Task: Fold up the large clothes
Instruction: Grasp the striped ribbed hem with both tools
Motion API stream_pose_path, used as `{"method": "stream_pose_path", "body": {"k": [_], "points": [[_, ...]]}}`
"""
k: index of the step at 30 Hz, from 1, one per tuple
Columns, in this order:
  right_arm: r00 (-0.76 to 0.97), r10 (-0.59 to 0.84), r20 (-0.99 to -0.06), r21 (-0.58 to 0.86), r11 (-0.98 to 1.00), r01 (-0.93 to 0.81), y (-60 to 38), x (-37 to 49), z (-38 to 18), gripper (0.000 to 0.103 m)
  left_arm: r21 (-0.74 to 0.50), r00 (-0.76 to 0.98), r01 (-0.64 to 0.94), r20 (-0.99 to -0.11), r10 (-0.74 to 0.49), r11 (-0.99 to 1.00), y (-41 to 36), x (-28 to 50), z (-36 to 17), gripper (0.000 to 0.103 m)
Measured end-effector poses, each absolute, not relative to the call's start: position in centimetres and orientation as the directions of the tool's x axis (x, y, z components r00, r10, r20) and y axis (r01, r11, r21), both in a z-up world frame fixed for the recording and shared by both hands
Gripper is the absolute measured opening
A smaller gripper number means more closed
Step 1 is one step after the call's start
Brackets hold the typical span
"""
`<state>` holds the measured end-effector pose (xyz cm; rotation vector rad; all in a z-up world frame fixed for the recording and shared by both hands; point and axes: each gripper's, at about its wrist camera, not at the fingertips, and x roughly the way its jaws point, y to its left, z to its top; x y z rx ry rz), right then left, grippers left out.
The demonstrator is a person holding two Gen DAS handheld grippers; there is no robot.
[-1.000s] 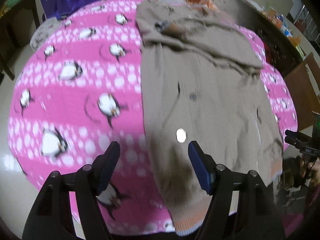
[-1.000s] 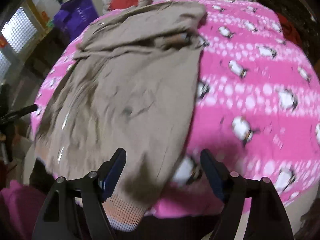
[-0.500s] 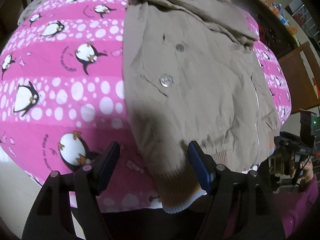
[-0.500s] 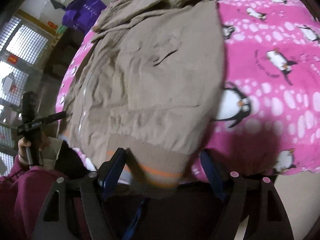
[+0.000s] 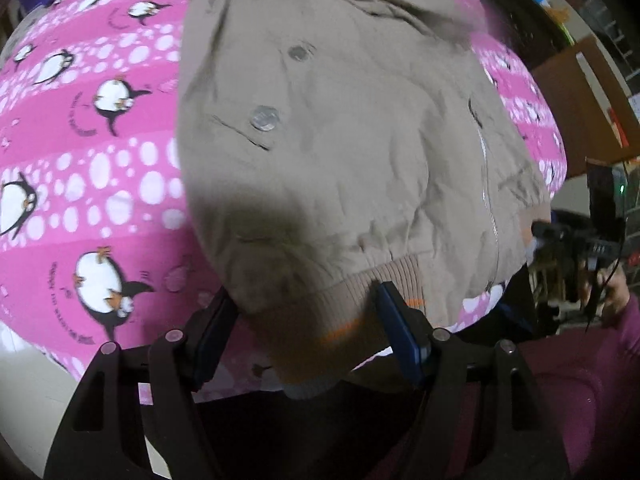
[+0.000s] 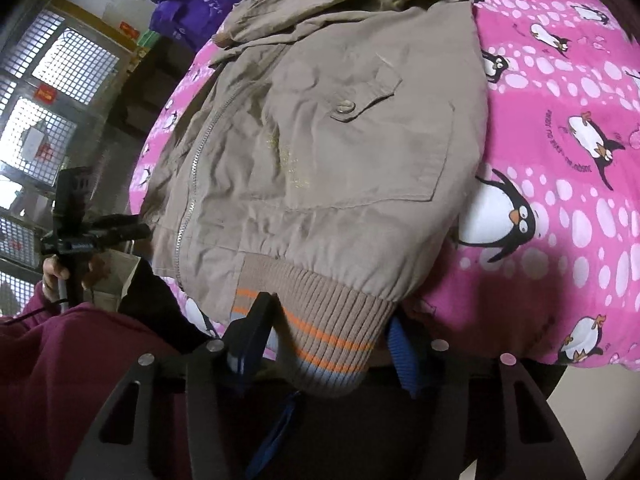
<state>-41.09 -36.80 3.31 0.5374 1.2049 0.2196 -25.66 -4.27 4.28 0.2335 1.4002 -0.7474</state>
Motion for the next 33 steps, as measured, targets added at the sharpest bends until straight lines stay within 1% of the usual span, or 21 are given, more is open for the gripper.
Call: {"method": "stream_pose_path", "body": {"k": [1, 2, 3, 4, 5, 6, 7, 8, 9, 12, 19, 23, 27, 30, 33], "points": [[0.353, 0.437, -0.827, 0.503, 0.856, 0.118, -36.7, -41.0, 3.3, 0.054, -0.273, -0.022, 0.601, -0.945, -0.326, 0.751, -4.6, -25.7, 3.9, 0.069], [0.352, 0.434, -0.829, 0.499, 0.859, 0.115, -36.6, -41.0, 3.2, 0.05, -0.278, -0.03, 0.601, -0.945, -0.326, 0.749, -4.7, -25.6, 3.7, 0.067], [0.353, 0.428, -0.832, 0.491, 0.864, 0.11, -36.4, -40.9, 3.2, 0.045, -0.289, -0.037, 0.594, -0.942, -0.334, 0.751, -4.6, -25.6, 3.6, 0.059], [0.356, 0.423, -0.833, 0.486, 0.867, 0.108, -36.2, -40.8, 3.2, 0.041, -0.305, -0.048, 0.578, -0.938, -0.342, 0.757, -4.5, -25.5, 3.4, 0.051], [0.36, 0.415, -0.836, 0.48, 0.87, 0.11, -36.2, -40.8, 3.2, 0.036, -0.318, -0.054, 0.564, -0.935, -0.351, 0.762, -4.3, -25.3, 3.4, 0.046], [0.37, 0.415, -0.831, 0.483, 0.869, 0.109, -36.3, -40.9, 3.2, 0.029, -0.34, -0.062, 0.545, -0.928, -0.367, 0.766, -4.1, -25.1, 3.4, 0.034], [0.377, 0.419, -0.826, 0.488, 0.867, 0.105, -36.3, -41.0, 3.4, 0.025, -0.359, -0.065, 0.526, -0.921, -0.385, 0.771, -3.8, -24.9, 3.5, 0.022], [0.388, 0.425, -0.818, 0.495, 0.864, 0.096, -36.3, -41.1, 3.7, 0.019, -0.371, -0.059, 0.519, -0.915, -0.4, 0.77, -3.6, -24.8, 3.8, 0.017], [0.403, 0.43, -0.808, 0.502, 0.86, 0.089, -36.4, -41.3, 4.1, 0.015, -0.384, -0.049, 0.514, -0.906, -0.42, 0.767, -3.3, -24.7, 4.2, 0.01], [0.457, 0.457, -0.763, 0.541, 0.838, 0.064, -36.6, -41.4, 5.9, 0.011, -0.451, -0.031, 0.512, -0.861, -0.508, 0.732, -3.2, -24.4, 6.1, 0.009], [0.529, 0.474, -0.704, 0.571, 0.821, 0.024, -36.8, -39.7, 9.3, 0.01, -0.426, 0.089, 0.567, -0.819, -0.567, 0.705, -4.0, -22.8, 11.2, 0.008], [0.61, 0.477, -0.632, 0.611, 0.791, 0.015, -38.4, -38.1, 11.6, 0.009, -0.435, 0.167, 0.559, -0.775, -0.61, 0.706, -3.7, -20.3, 13.9, 0.008], [0.704, 0.436, -0.56, 0.624, 0.782, 0.013, -40.5, -35.8, 13.7, 0.009, -0.448, 0.263, 0.553, -0.706, -0.657, 0.702, -4.0, -16.8, 16.6, 0.008], [0.764, 0.387, -0.516, 0.612, 0.791, 0.012, -41.6, -33.2, 15.0, 0.009, -0.414, 0.344, 0.57, -0.664, -0.663, 0.71, -5.3, -14.9, 18.4, 0.008], [0.813, 0.337, -0.475, 0.606, 0.795, 0.024, -42.7, -30.0, 16.1, 0.009, -0.392, 0.389, 0.579, -0.637, -0.665, 0.715, -7.4, -12.4, 19.4, 0.008]]}}
